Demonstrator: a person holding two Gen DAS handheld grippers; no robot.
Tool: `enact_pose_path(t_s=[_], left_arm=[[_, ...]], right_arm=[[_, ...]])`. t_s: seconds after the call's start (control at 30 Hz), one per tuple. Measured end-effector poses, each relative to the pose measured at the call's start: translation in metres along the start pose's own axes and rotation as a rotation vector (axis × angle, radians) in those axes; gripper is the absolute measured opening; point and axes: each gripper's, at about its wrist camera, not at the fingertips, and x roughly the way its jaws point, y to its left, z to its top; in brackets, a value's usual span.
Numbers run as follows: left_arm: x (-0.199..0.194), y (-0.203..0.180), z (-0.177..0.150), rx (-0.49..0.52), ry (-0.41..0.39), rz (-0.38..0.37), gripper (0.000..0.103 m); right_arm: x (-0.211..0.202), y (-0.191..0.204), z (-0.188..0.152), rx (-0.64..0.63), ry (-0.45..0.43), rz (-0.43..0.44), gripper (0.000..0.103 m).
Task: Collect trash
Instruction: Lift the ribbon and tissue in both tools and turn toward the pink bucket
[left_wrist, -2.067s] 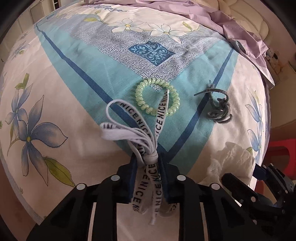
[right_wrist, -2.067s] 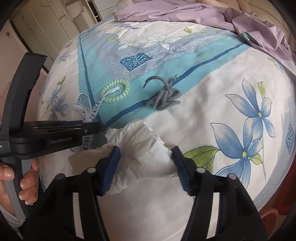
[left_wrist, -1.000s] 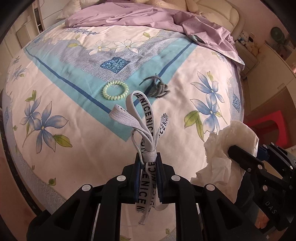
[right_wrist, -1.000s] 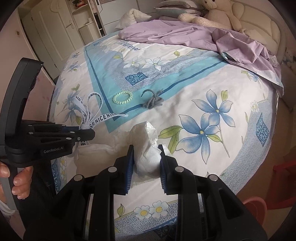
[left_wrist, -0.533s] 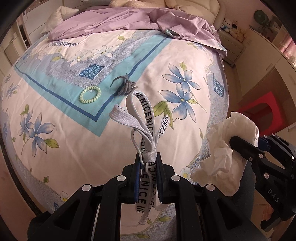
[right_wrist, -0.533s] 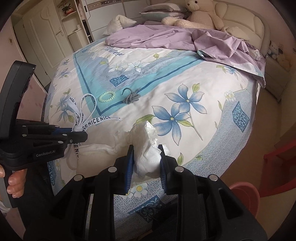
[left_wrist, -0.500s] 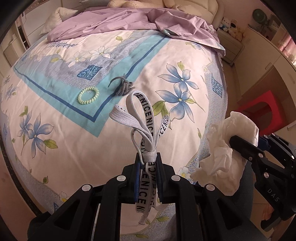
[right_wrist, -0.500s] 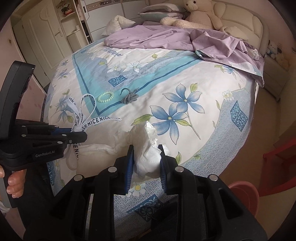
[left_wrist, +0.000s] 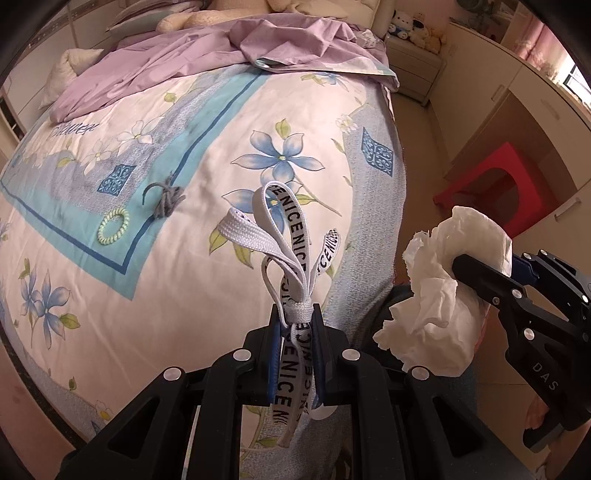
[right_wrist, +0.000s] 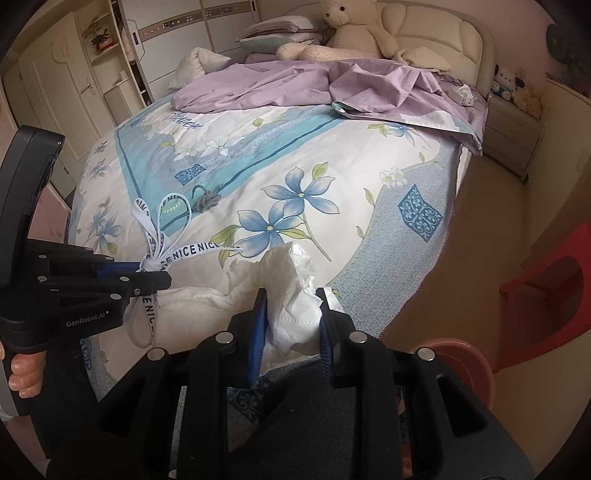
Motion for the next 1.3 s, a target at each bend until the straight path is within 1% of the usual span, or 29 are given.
enact_pose_path(t_s=[0.33,0.6,0.93,1.07,1.3], left_arm=[[0.005,-0.068,0.017,0.116,0.000,-0.057,0.016],[0.009,-0.121,0.026,0.202,0.008,-0.108,0.016],[0.022,-0.196,0.022,0.335,0.045,-0.158,0.016],[0.029,-0.220,0.019,0.372,0.063,-0.176,0.016],[0.041,-0.257,0.017,0.429,0.080,-0.180,0.016]], right_arm=[[-0.027,-0.057,-0.015,0.086,-0.025,-0.090,0.024],[-0.044,-0.100,-0.035,0.155,-0.023,-0.179,0.024],[-0.063,-0.147,-0.069,0.252,-0.021,-0.258,0.024],[-0.070,-0.161,-0.081,0.286,-0.020,-0.289,0.024],[-0.079,-0.185,-0.101,0.337,-0.013,-0.331,0.024]])
